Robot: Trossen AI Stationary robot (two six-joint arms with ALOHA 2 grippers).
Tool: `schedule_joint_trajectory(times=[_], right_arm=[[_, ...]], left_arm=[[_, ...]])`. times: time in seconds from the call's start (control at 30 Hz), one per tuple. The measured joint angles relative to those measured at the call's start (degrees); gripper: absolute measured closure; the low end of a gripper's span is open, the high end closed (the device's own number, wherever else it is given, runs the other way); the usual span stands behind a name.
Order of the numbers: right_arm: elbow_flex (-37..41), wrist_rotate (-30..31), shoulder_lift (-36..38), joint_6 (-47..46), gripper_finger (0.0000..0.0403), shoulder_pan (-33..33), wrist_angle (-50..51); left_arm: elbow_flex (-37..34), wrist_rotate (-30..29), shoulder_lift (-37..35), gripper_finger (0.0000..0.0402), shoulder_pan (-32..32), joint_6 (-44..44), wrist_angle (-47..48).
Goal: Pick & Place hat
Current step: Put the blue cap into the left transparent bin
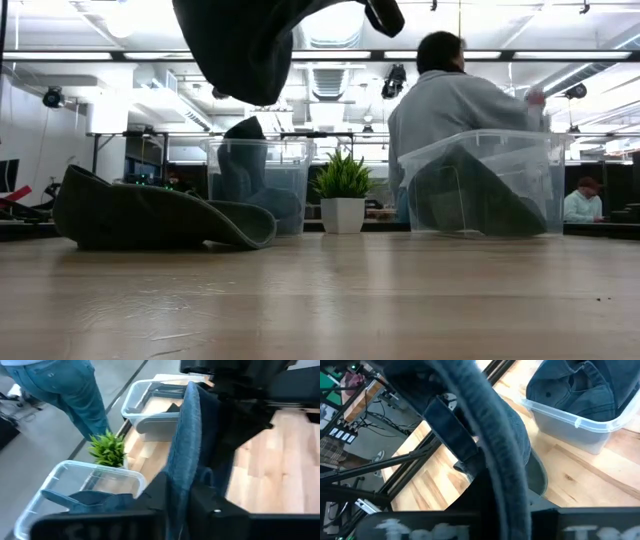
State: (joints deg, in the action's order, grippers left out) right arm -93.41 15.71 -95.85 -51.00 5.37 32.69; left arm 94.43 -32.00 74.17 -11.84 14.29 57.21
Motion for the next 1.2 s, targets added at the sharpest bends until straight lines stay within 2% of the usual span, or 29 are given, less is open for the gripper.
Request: schedule_joint_trajectory(times=[0.1,0.23,0.33,0.47,0.73,0.9,1.0,1.2], right_arm=[[0.0,-0.4,0.0,0.5,0.0392,0.1,-0.4],[0.1,-0.7,0.0,1.8,0.0385,0.3,-1.4],[0.1,-1.1,0.1,4.4,0.0364,0.5,-2.2],[-0.1,-1.6,0.4,8.4,0.0308,0.9,-3.3],[-0.1,-2.4,0.8,12.8,0.0160,2.1,-1.4],[0.2,-2.9,1.7,16.1,0.0105,4.7,3.7],[0.2,-0.6,3.1,18.5,0.0090,7.3,5.9],[0.7,8.3,5.9,22.4,0.0081,12.8,6.8]], left_arm=[[0.0,-0.4,-0.1,0.0390,0.1,-1.2,0.1],[0.0,-1.4,-0.3,0.0394,0.4,-1.2,-0.5],[0.7,-2.1,-0.8,0.0395,0.5,-1.2,-0.5],[2.6,-1.4,-1.4,0.0395,1.3,-0.7,-1.8],[5.7,-2.9,-2.1,0.0395,2.4,2.0,-1.2],[8.2,-10.4,-3.9,0.0395,5.0,6.2,-2.6],[9.2,-11.9,-4.7,0.0395,7.4,7.8,-3.3],[9.0,-14.2,-5.4,0.0395,15.6,13.3,-3.1]])
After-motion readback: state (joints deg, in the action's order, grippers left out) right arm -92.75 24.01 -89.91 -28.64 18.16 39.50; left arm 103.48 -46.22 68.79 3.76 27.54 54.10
